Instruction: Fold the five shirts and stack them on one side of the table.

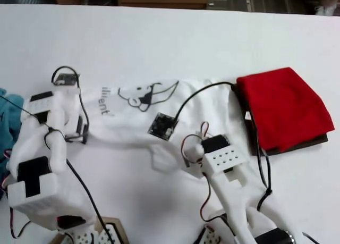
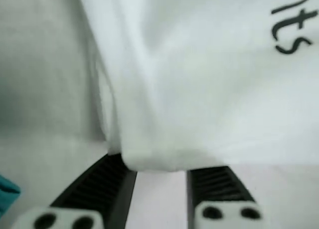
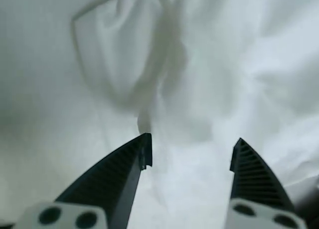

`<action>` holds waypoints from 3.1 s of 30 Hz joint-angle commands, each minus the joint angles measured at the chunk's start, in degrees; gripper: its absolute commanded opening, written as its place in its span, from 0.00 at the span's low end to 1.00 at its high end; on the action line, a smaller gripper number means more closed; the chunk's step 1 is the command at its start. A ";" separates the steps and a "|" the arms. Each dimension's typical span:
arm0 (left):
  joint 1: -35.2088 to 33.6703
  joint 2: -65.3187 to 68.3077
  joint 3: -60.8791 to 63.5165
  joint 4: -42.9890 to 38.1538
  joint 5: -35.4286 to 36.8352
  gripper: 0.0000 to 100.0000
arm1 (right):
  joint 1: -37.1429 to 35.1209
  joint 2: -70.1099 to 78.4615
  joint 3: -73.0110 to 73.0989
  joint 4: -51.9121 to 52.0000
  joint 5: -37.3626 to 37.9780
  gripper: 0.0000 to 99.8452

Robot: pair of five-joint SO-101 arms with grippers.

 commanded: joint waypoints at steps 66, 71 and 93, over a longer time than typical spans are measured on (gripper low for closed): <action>7.56 13.19 -45.76 26.02 -5.27 0.21 | -9.45 4.26 -4.13 -2.95 -0.62 0.26; 10.55 22.59 -45.76 21.63 -4.92 0.21 | -8.75 14.37 -4.40 -5.41 -0.62 0.26; 8.00 37.19 -69.67 30.15 -5.01 0.21 | -8.84 14.29 -11.08 6.64 -0.62 0.12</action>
